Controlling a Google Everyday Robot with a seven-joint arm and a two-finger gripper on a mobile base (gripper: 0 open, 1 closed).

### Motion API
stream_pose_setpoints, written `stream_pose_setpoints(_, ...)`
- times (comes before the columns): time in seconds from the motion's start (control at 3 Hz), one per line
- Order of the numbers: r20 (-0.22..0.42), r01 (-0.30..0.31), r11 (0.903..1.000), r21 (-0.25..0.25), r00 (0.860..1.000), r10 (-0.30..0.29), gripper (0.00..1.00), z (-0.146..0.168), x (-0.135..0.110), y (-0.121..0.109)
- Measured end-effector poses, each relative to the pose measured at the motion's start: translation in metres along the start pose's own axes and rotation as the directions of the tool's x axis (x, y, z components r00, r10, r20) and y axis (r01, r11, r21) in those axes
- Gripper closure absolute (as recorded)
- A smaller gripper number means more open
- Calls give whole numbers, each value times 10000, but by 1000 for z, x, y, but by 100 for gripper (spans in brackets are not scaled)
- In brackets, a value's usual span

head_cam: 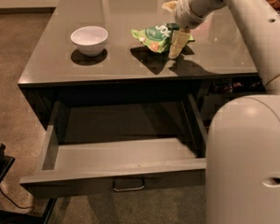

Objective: Place green rice chip bag into top drawer

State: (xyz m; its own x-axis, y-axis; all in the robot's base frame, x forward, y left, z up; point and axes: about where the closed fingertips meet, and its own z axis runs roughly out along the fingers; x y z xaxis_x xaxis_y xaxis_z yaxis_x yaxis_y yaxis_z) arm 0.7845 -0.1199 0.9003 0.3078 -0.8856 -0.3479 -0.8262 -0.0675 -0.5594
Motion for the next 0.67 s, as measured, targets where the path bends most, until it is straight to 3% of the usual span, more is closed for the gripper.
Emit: stream_pose_setpoints(0.67,13,-21,9998,-180,10000,21,42,17,4,-2)
